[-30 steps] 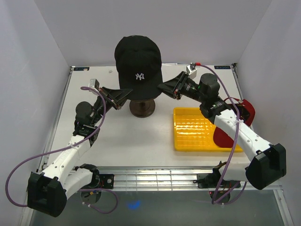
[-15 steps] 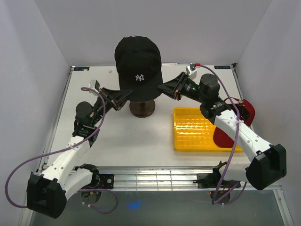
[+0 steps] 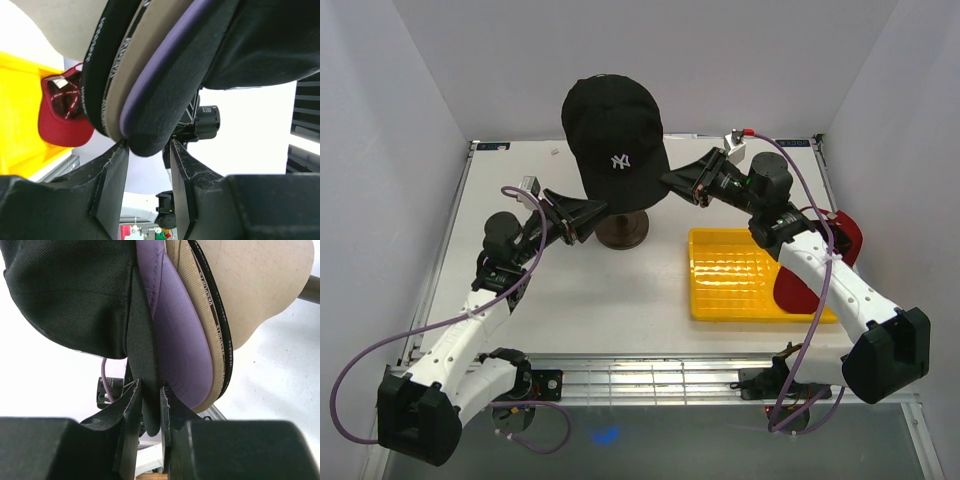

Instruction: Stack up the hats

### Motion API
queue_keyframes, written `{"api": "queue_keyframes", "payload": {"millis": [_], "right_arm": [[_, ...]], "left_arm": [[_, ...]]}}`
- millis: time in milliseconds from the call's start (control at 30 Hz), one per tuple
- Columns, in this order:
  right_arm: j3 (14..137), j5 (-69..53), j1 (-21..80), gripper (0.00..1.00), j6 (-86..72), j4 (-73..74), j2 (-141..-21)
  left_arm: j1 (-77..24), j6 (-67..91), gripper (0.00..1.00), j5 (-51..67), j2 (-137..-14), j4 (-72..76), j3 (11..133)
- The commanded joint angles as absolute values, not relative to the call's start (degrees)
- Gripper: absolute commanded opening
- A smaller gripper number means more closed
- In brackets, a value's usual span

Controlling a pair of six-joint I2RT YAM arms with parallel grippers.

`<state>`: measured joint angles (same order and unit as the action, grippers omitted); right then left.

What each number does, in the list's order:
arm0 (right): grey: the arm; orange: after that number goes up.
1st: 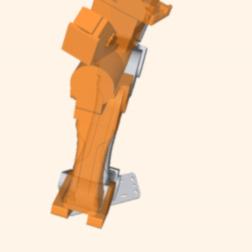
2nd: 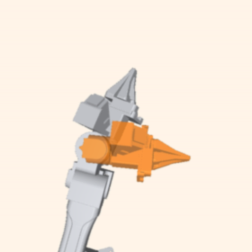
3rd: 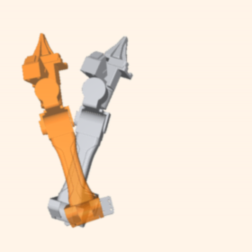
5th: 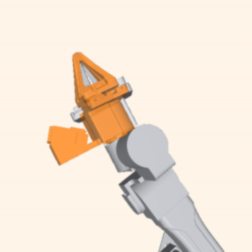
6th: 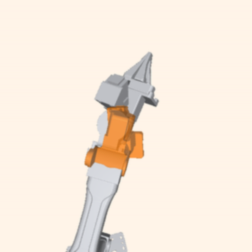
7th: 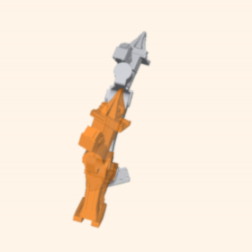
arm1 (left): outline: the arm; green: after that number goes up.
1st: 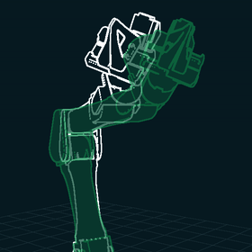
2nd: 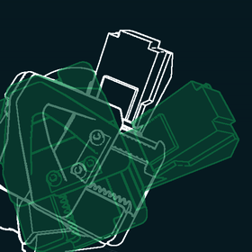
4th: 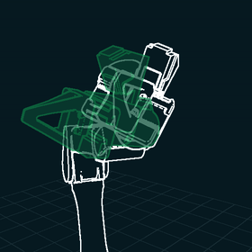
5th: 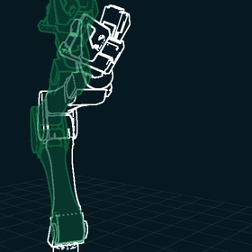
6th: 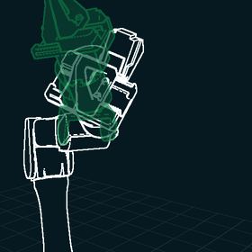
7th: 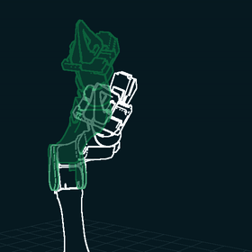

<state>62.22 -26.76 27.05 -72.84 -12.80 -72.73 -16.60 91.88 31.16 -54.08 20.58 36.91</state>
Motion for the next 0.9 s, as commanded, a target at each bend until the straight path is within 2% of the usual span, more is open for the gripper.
{"api": "queue_keyframes", "payload": {"millis": [0, 167, 600, 867], "right_arm": [[64.2, -22.3, 26.2, 0.2, -70.7, -9.8, -73.0], [64.9, -22.3, 26.2, 0.2, -70.5, -9.1, -73.2], [65.7, -19.7, 26.3, 0.43, -67.0, -3.1, -71.7], [65.7, -18.5, 26.2, 0.48, -66.1, -1.4, -70.2]], "left_arm": [[-16.0, 90.0, 0.49, 33.0, -52.3, 17.0, 39.2], [-15.6, 89.5, 0.5, 33.3, -52.0, 16.0, 39.8], [-15.1, 89.6, 0.5, 33.7, -51.2, 14.9, 40.7], [-15.2, 89.6, 0.5, 33.7, -50.7, 14.8, 41.0]]}}
